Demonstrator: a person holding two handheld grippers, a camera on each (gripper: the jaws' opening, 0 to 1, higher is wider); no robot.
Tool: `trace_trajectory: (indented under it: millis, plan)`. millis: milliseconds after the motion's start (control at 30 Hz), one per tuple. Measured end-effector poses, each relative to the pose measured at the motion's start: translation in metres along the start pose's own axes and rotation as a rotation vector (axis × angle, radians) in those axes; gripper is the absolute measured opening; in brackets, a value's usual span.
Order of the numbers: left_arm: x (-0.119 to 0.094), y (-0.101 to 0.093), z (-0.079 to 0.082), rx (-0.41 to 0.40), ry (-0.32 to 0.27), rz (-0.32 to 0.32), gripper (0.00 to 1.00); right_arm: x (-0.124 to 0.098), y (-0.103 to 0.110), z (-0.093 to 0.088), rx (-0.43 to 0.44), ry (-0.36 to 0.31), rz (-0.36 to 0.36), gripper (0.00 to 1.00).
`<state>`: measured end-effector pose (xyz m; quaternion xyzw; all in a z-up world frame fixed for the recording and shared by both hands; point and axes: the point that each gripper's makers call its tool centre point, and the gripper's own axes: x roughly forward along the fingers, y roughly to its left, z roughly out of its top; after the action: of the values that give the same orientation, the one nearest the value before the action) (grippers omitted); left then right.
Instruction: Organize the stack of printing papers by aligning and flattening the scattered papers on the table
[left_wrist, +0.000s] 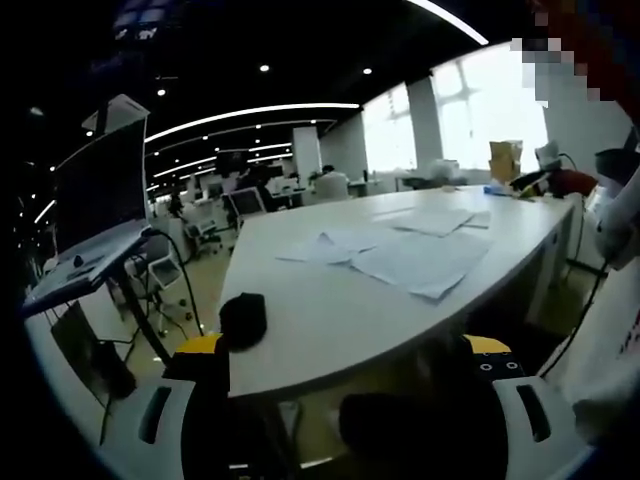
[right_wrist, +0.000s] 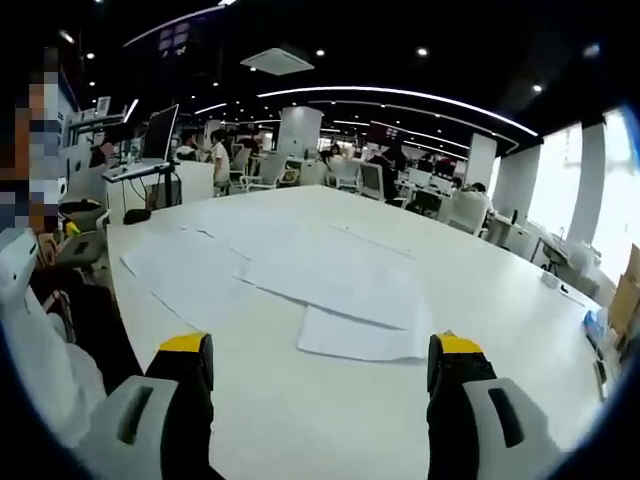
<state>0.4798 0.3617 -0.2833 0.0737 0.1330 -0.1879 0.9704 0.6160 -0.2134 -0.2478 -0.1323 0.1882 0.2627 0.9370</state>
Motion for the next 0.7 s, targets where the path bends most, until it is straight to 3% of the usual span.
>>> trace_trajectory:
  millis: [700]
  plan:
    - [0.0014, 0.0032, -0.0006, 0.000, 0.005, -0.008, 0.97, 0.0070, 0.0001, 0.0053, 0.003, 0.003, 0.005, 0.83]
